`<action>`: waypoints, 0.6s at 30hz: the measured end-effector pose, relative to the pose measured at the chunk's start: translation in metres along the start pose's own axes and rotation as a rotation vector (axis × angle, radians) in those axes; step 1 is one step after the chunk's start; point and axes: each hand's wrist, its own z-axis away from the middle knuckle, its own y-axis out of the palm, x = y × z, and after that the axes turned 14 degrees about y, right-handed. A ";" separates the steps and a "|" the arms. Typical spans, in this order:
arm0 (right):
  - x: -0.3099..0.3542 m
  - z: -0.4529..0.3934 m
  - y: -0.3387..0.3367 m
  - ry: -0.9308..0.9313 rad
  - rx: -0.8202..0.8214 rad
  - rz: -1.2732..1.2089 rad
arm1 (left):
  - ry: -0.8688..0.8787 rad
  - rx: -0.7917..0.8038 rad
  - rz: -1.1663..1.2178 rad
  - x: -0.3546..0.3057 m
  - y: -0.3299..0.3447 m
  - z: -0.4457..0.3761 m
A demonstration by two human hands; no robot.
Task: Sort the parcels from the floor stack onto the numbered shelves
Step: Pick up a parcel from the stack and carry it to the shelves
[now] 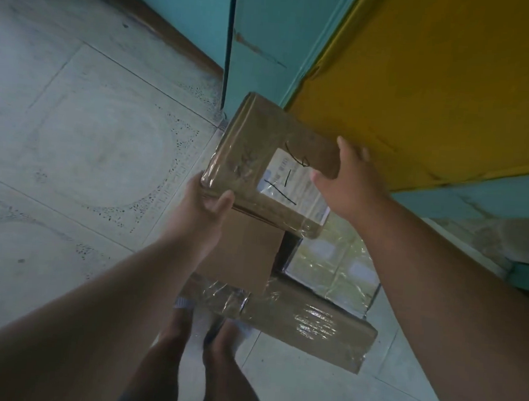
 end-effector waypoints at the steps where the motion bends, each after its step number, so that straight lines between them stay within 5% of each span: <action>1: 0.000 -0.003 0.002 0.008 0.003 -0.035 | -0.009 -0.029 0.058 0.003 0.003 -0.003; 8: -0.006 0.043 -0.022 0.007 -0.089 -0.154 | -0.078 -0.075 0.244 -0.023 -0.014 0.023; 18: -0.027 0.199 -0.149 -0.038 -0.219 -0.306 | -0.001 -0.070 0.517 -0.144 -0.081 0.159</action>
